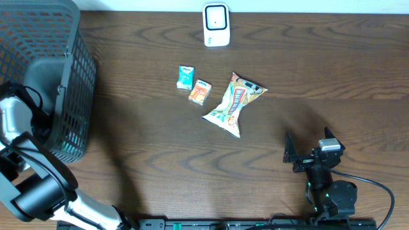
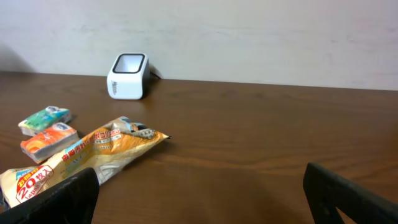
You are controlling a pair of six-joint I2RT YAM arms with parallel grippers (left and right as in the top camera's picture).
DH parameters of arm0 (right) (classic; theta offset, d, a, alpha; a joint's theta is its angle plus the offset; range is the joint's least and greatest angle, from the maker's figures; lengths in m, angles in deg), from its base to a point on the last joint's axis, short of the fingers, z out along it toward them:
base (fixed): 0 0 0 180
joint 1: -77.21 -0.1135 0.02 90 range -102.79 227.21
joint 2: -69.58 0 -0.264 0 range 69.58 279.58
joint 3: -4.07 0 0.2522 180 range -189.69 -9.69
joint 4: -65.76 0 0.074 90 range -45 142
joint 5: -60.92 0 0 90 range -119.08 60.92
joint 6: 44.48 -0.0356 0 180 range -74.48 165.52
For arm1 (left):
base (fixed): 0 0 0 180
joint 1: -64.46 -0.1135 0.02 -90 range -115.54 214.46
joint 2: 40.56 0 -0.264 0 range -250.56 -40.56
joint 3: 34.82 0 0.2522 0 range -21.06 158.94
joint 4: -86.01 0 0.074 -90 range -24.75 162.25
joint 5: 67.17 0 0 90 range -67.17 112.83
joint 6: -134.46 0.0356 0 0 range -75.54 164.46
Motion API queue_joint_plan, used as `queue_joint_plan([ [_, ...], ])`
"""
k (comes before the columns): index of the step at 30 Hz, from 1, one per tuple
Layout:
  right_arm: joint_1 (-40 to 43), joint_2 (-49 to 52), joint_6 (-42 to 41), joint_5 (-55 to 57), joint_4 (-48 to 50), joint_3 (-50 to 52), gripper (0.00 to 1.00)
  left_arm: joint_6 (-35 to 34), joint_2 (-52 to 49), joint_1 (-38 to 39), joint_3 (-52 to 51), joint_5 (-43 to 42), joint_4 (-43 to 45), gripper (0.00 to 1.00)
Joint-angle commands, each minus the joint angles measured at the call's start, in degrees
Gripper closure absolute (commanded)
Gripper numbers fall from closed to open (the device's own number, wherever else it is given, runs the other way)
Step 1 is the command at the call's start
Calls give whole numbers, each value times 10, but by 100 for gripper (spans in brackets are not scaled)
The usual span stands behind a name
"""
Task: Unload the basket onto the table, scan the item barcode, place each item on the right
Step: 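Grasp the light-green pouch in the basket with the left gripper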
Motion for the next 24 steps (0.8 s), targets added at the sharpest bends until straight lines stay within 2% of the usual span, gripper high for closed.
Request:
queue_joint_plan([
  [1,-2,-3,6,2,-3,0,1,51,-41,-2,2,-8,-1,15],
  [4,-2,-3,6,3,-3,0,1,51,-63,-2,1,-8,6,16],
  [5,-2,-3,6,2,-3,0,1,51,-69,-2,1,-8,7,24],
  [7,-2,-3,6,2,-3,0,1,51,-77,-2,1,-8,8,47],
  [9,-2,-3,6,2,-3,0,1,51,-77,-2,2,-8,12,81],
  [10,-2,-3,6,2,-3,0,1,51,-75,-2,3,-8,12,93],
  [17,-2,-3,6,2,-3,0,1,39,-33,-2,71,-9,-22,93],
  [21,-2,-3,6,2,-3,0,1,-25,40,-2,129,-9,-27,93],
  [24,-2,-3,6,2,-3,0,1,-76,129,-2,150,-9,9,92],
])
